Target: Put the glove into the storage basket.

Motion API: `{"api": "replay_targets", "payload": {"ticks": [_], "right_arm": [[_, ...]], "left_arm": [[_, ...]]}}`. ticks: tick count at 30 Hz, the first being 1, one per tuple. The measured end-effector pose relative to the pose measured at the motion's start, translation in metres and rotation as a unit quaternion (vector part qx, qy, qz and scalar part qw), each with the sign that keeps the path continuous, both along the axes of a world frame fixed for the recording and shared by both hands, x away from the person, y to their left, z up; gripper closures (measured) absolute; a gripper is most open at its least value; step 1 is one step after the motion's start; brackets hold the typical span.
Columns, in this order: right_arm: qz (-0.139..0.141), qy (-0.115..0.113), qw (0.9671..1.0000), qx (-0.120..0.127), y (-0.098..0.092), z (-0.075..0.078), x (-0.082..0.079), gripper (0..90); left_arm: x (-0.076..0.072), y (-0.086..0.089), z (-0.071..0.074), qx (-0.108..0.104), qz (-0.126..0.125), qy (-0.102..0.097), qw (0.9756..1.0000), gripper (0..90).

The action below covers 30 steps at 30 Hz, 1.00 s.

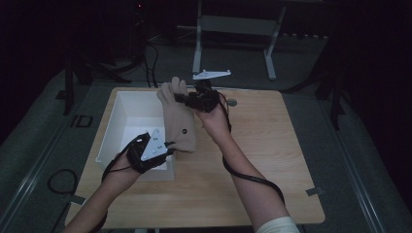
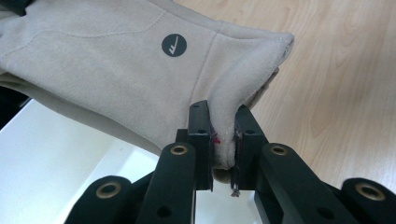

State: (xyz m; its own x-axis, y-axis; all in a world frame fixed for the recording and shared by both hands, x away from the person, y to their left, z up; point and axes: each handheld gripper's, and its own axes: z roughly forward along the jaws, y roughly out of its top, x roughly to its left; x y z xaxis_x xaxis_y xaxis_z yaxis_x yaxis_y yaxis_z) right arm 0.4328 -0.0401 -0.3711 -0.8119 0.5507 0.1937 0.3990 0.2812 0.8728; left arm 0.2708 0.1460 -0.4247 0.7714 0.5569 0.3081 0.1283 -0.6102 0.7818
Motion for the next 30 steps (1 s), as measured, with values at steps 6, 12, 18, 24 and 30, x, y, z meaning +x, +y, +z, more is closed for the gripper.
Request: {"api": "replay_targets", "payload": {"ticks": [6,12,18,24,30], "right_arm": [[0.018,0.001,0.9998,-0.001,0.03,0.002,0.002,81.3],[0.028,0.004,0.9996,-0.004,0.052,-0.001,0.003,81.3],[0.039,0.012,0.9991,-0.008,0.077,-0.011,0.007,81.3],[0.044,0.019,0.9988,-0.012,0.089,-0.019,0.012,81.3],[0.044,0.025,0.9982,-0.033,0.1,-0.034,0.015,81.2]], "left_arm": [[-0.004,0.025,0.0,-0.002,0.022,0.004,0.9997,81.5],[-0.006,0.043,-0.005,-0.011,0.046,0.012,0.9988,81.5],[-0.006,0.062,-0.015,-0.01,0.072,0.022,0.9971,81.5],[-0.004,0.07,-0.026,-0.025,0.086,0.03,0.9955,81.5],[0.002,0.071,-0.04,-0.013,0.101,0.051,0.9935,81.4]]}}
